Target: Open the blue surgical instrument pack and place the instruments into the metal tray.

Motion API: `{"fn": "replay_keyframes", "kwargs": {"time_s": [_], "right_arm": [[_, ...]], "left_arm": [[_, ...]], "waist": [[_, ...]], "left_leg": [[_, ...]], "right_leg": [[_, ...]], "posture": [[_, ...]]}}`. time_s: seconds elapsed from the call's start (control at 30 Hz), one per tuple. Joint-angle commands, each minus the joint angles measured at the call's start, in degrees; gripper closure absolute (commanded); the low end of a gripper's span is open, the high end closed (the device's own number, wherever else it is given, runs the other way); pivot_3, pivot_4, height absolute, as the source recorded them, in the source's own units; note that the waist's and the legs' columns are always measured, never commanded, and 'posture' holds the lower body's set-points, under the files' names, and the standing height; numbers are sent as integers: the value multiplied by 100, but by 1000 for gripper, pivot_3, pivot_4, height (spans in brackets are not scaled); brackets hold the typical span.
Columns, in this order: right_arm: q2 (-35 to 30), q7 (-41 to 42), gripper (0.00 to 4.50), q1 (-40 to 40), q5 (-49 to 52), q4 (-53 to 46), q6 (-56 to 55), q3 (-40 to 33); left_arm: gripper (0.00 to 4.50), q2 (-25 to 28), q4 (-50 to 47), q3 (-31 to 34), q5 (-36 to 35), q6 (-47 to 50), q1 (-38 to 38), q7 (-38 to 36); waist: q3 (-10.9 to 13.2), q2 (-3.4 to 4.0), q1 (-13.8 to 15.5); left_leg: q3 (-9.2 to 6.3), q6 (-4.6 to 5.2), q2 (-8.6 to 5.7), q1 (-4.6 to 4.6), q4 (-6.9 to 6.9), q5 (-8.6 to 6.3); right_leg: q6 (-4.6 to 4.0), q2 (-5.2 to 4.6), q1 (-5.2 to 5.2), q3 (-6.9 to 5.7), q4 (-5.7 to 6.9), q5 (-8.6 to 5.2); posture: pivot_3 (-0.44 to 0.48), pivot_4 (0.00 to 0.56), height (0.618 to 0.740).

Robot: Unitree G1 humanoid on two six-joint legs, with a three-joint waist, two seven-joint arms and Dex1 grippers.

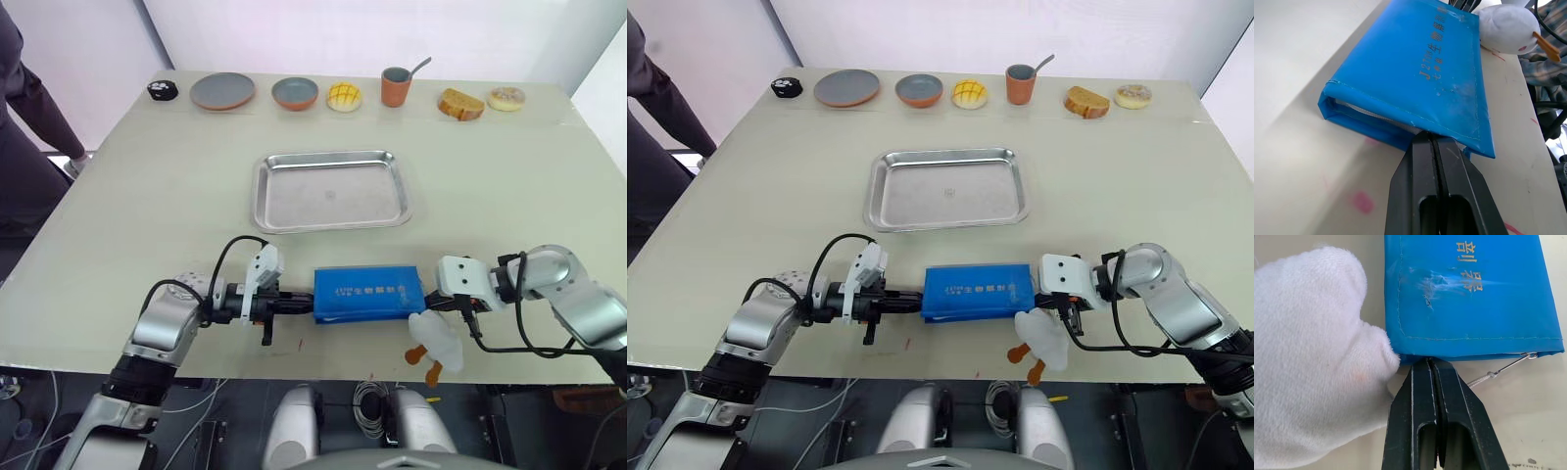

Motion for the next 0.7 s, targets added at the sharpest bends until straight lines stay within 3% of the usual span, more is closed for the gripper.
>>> {"fn": "replay_keyframes", "kwargs": {"time_s": [0.03,0.37,0.6,0.63,0.7], "right_arm": [[-37,-25,4500,1,-101,-16,-37,-161],[-222,5,4500,240,592,-260,361,-1062],[-216,74,4500,1273,1458,-428,-10,-2383],[-175,33,4249,1505,1644,-473,25,-2715],[-185,94,3901,2041,1911,-554,42,-3428]], "left_arm": [[4455,3,10,-3,84,-278,80,55],[4455,191,98,887,-391,-718,400,-54],[4455,535,-30,1622,-819,-851,984,-353],[4488,618,-67,1776,-916,-824,1092,-421],[3963,768,-121,2108,-1096,-740,1283,-454]], "waist": [[0,0,-2],[0,1,-19],[1,1,-16],[1,1,-15],[1,1,-15]], "left_leg": [[0,0,0,0,0,0],[-3,0,1,3,-3,0],[-4,1,1,3,-5,-1],[-4,1,1,3,-5,-1],[-4,1,1,3,-6,-1]], "right_leg": [[0,0,0,0,0,0],[-1,2,-1,0,1,0],[-1,2,-1,0,0,0],[-1,2,-1,0,0,0],[0,2,0,0,-1,-1]], "posture": [[0,150,740],[0,150,740],[0,150,740],[0,150,740],[0,150,740]]}}
